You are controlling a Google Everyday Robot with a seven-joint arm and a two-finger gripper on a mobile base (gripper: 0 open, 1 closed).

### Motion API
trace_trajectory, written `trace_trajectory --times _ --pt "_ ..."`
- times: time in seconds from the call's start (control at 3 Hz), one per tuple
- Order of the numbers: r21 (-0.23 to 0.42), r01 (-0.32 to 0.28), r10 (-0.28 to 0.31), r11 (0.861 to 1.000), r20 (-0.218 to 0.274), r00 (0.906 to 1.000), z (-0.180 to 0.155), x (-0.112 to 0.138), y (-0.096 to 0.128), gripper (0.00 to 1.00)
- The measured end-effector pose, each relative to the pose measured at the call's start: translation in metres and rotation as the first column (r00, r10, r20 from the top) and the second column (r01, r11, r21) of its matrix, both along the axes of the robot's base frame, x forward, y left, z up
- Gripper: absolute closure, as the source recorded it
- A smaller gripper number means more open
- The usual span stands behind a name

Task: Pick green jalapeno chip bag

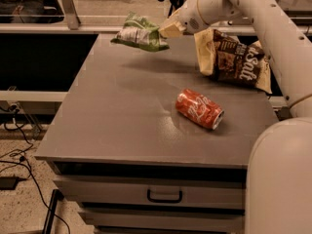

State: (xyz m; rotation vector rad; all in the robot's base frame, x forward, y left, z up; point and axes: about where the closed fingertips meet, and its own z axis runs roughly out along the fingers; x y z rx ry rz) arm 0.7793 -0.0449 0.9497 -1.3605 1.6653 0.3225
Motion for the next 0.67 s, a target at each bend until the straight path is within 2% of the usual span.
trace_trajectory --times 0.33,0.67 --pt "0.015 -0.006 0.005 1.0 0.051 0.9987 0.0341 -0.0092 -0.0065 1.0" --pt "0.015 -0.006 0.005 1.0 0.051 0.9987 0.0341 -0.0092 -0.0065 1.0"
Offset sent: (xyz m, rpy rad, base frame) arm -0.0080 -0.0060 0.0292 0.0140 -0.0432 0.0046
